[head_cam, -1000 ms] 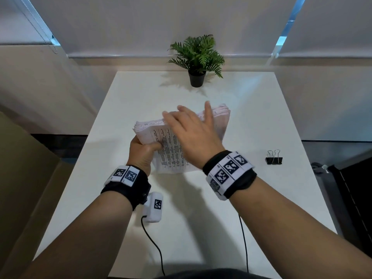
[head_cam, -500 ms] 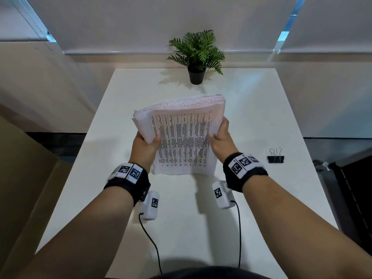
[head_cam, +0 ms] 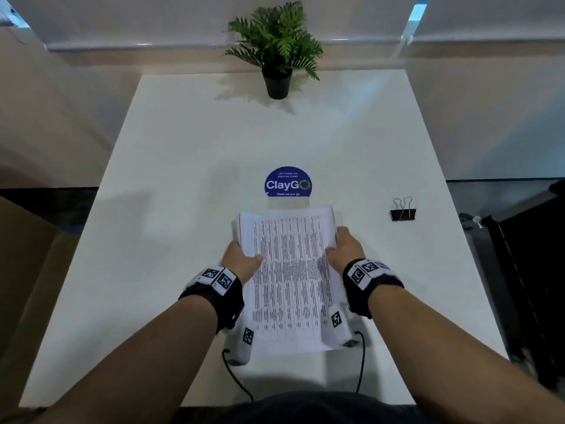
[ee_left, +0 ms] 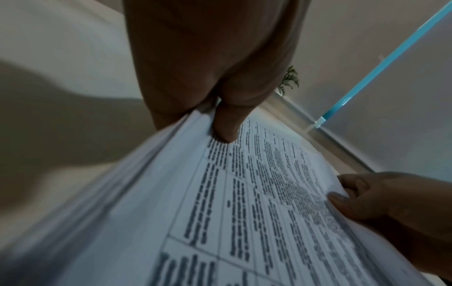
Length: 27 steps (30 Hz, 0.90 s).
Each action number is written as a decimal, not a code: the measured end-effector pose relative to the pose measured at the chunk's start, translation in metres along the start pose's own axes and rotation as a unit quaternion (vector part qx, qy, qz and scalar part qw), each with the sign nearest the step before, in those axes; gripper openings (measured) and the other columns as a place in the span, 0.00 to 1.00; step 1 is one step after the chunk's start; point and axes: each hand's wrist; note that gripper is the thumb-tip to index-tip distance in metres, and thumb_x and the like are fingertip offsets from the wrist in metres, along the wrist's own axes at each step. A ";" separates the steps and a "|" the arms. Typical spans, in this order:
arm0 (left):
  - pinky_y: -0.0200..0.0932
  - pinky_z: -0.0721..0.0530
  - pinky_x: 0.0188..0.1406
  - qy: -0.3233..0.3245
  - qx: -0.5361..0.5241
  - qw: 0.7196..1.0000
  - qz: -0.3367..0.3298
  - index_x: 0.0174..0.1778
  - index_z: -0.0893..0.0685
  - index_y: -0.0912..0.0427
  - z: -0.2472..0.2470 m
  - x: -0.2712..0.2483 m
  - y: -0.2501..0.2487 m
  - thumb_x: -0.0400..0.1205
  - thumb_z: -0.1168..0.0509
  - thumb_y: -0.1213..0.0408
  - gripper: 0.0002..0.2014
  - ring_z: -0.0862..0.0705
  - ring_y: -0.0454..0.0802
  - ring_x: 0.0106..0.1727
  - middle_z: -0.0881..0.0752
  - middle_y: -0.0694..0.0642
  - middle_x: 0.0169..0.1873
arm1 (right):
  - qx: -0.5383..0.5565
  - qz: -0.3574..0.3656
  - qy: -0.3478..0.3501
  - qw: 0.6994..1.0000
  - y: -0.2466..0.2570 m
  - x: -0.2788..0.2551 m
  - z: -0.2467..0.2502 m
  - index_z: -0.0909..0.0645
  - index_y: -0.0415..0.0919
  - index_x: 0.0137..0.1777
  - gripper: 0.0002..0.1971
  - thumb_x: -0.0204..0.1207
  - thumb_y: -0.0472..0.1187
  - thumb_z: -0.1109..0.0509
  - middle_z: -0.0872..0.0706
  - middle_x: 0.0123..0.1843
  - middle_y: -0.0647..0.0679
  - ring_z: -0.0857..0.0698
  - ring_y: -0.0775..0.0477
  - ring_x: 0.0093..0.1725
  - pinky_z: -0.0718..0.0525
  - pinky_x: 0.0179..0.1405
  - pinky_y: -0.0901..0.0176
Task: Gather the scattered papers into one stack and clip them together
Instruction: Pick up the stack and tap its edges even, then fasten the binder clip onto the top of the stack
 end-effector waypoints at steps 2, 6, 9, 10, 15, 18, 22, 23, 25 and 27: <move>0.55 0.16 0.60 -0.015 0.048 0.999 0.005 0.69 0.30 0.65 -0.004 0.002 0.001 0.80 0.30 0.61 0.25 0.16 0.64 0.58 0.18 0.64 0.60 | -0.011 -0.003 -0.005 1.000 -0.004 0.002 -0.004 0.31 0.33 0.65 0.16 0.77 0.32 0.40 0.17 0.58 0.34 0.17 0.34 0.57 0.22 0.51 0.53; 0.50 0.17 0.52 -0.057 0.142 0.988 -0.019 0.71 0.35 0.65 -0.004 0.005 -0.004 0.74 0.25 0.61 0.35 0.19 0.61 0.55 0.22 0.64 0.64 | -0.038 0.000 -0.014 0.999 -0.003 0.007 -0.007 0.30 0.33 0.61 0.14 0.77 0.34 0.39 0.16 0.53 0.35 0.16 0.34 0.53 0.24 0.44 0.56; 0.58 0.28 0.76 -0.107 0.277 0.950 -0.101 0.83 0.49 0.55 -0.004 0.008 -0.016 0.69 0.23 0.64 0.52 0.33 0.62 0.78 0.38 0.61 0.80 | -0.040 0.004 -0.018 0.999 -0.003 0.007 -0.008 0.31 0.34 0.60 0.13 0.77 0.33 0.40 0.20 0.45 0.39 0.17 0.36 0.48 0.25 0.41 0.55; 0.60 0.36 0.81 -0.111 0.324 0.930 -0.128 0.84 0.53 0.53 -0.005 0.008 -0.024 0.70 0.25 0.66 0.53 0.40 0.61 0.82 0.45 0.58 0.83 | -0.035 0.006 -0.021 0.999 -0.004 0.006 -0.008 0.32 0.34 0.60 0.12 0.77 0.32 0.40 0.21 0.43 0.41 0.18 0.37 0.46 0.25 0.41 0.54; 0.73 0.56 0.81 -0.005 0.421 0.882 -0.210 0.86 0.52 0.51 -0.021 0.020 -0.062 0.85 0.41 0.60 0.35 0.53 0.55 0.87 0.47 0.52 0.86 | -0.009 0.016 -0.027 0.999 -0.012 0.003 -0.008 0.37 0.41 0.52 0.08 0.76 0.30 0.43 0.25 0.33 0.48 0.21 0.40 0.37 0.25 0.35 0.54; 0.78 0.55 0.77 0.020 0.449 0.867 -0.216 0.82 0.41 0.45 -0.024 0.036 -0.068 0.88 0.47 0.57 0.25 0.43 0.56 0.84 0.36 0.52 0.82 | 0.004 0.020 -0.023 1.000 -0.015 0.004 -0.008 0.38 0.44 0.51 0.10 0.77 0.30 0.43 0.27 0.33 0.51 0.22 0.41 0.37 0.25 0.36 0.55; 0.73 0.42 0.76 0.023 0.459 0.858 -0.230 0.74 0.30 0.48 -0.021 0.055 -0.068 0.87 0.44 0.60 0.18 0.33 0.60 0.76 0.27 0.56 0.72 | 0.014 0.014 -0.024 1.000 -0.019 0.004 -0.008 0.37 0.43 0.52 0.09 0.77 0.30 0.44 0.26 0.34 0.50 0.21 0.40 0.38 0.25 0.36 0.55; 0.71 0.39 0.76 0.027 0.459 0.857 -0.231 0.72 0.28 0.50 -0.022 0.058 -0.066 0.87 0.44 0.61 0.16 0.31 0.61 0.74 0.26 0.57 0.70 | 0.013 0.015 -0.019 1.000 -0.018 0.003 -0.007 0.36 0.41 0.54 0.09 0.78 0.31 0.43 0.24 0.36 0.48 0.20 0.39 0.40 0.22 0.37 0.53; 0.67 0.37 0.74 0.026 0.459 0.857 -0.233 0.69 0.27 0.52 -0.022 0.062 -0.064 0.87 0.45 0.62 0.14 0.29 0.61 0.70 0.25 0.58 0.67 | 0.010 0.021 -0.005 1.000 -0.014 0.003 -0.001 0.33 0.39 0.61 0.11 0.80 0.34 0.41 0.20 0.46 0.43 0.17 0.37 0.47 0.17 0.46 0.48; 0.64 0.36 0.73 0.023 0.462 0.854 -0.236 0.67 0.27 0.52 -0.022 0.065 -0.062 0.87 0.45 0.62 0.13 0.27 0.61 0.67 0.24 0.58 0.65 | -0.047 0.048 -0.033 0.997 -0.013 0.010 0.013 0.32 0.41 0.69 0.17 0.82 0.42 0.40 0.21 0.59 0.41 0.18 0.38 0.57 0.17 0.56 0.45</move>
Point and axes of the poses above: each hand's wrist, its own x-axis towards the middle knuckle, its own z-axis out of the back of the hand, y = z × x
